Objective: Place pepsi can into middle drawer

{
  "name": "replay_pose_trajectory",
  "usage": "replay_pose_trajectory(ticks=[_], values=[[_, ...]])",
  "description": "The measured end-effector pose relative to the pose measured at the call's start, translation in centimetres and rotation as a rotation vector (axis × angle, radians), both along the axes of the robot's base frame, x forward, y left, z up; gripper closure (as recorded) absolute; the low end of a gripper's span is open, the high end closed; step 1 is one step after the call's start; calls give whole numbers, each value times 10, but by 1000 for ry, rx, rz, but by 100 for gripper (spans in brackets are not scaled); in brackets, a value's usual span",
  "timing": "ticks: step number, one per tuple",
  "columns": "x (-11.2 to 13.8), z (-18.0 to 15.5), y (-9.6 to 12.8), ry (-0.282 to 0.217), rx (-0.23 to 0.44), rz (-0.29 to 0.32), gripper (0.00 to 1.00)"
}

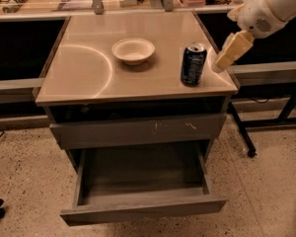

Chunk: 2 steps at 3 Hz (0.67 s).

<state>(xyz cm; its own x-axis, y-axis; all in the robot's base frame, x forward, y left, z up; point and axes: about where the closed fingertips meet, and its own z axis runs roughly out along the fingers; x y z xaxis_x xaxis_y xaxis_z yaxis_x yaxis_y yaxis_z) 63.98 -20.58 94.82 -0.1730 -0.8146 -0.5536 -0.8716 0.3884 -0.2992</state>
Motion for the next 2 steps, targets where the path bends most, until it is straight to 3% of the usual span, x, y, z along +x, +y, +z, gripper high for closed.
replay_pose_trajectory(ticks=[2], values=[[38,-29,37,41,105,37,0]])
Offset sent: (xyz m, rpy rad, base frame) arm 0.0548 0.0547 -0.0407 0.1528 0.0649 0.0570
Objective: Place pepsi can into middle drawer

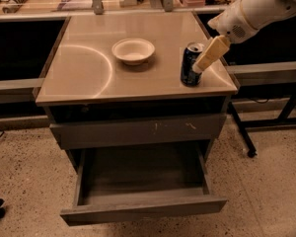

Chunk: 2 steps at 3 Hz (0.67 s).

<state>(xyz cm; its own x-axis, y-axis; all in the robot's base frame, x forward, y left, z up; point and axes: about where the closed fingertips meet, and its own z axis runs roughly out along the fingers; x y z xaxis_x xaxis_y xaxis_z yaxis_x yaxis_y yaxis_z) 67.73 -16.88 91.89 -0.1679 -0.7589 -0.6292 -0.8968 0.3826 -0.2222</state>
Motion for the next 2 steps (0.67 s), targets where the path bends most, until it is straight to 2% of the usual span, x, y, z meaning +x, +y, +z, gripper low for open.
replay_pose_trajectory(ticks=[2], values=[[16,-32,27,56,11,39,0]])
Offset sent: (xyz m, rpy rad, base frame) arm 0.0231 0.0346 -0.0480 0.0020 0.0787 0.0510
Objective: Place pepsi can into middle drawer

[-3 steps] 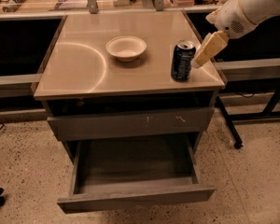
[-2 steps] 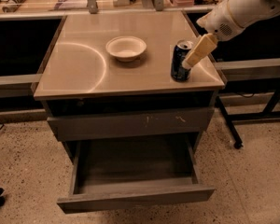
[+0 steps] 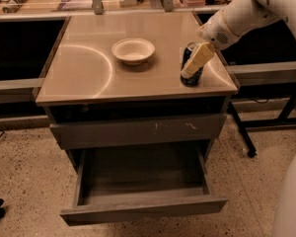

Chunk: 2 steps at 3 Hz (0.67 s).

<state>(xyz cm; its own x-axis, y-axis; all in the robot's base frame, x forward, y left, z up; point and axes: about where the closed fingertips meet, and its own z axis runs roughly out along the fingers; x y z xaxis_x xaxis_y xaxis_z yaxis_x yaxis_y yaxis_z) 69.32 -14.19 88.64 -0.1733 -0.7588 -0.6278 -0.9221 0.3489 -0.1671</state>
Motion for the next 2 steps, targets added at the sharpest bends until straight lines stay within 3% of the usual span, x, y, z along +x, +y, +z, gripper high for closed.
replay_pose_trajectory(ticks=[1,2], values=[[5,-15,2,14,-35,3,12],[5,-16,2,15,-39,3,36]])
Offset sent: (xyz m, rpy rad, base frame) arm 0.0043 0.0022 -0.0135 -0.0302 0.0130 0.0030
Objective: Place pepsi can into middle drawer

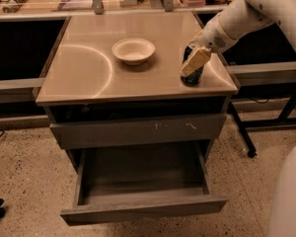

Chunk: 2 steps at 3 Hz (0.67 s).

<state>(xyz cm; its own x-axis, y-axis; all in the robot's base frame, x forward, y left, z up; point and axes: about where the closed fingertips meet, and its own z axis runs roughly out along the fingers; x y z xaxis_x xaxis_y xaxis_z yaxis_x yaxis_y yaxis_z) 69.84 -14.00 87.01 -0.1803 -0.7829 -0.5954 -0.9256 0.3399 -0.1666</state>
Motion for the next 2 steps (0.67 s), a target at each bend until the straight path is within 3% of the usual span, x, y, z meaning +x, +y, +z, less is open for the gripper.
replay_pose_trajectory(ticks=[2], values=[[-11,6,7,-10,14,21,82]])
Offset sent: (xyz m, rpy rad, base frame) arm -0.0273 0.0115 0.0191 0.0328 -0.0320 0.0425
